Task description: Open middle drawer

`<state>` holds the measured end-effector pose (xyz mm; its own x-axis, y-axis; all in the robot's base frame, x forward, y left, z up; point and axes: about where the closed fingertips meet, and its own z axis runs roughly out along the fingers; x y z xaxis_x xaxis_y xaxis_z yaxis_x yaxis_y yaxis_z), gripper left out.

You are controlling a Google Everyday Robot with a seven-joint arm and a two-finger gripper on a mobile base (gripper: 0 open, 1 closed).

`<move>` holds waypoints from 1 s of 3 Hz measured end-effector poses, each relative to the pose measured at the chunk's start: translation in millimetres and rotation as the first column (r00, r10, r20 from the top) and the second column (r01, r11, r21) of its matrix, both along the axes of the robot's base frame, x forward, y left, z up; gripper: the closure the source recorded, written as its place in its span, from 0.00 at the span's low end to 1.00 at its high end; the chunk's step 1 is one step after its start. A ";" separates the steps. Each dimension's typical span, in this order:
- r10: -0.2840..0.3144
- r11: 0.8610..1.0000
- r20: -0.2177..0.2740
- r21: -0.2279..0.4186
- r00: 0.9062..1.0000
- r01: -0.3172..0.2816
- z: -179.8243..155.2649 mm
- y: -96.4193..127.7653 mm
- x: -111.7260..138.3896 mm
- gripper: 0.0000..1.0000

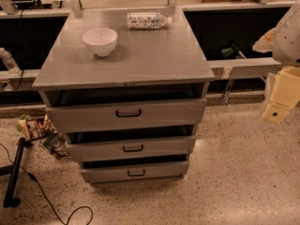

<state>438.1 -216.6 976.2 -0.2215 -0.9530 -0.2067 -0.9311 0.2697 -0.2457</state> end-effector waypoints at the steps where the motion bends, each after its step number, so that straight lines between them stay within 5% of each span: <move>1: 0.000 1.000 0.000 0.000 1.000 0.000 0.0 0.0 0.0 0.00; 3: 0.013 0.994 0.052 0.104 0.999 -0.019 -41.5 13.4 -1.0 0.00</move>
Offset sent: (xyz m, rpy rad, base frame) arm 0.0080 -0.0041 -0.0174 0.0774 -0.0867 -0.0543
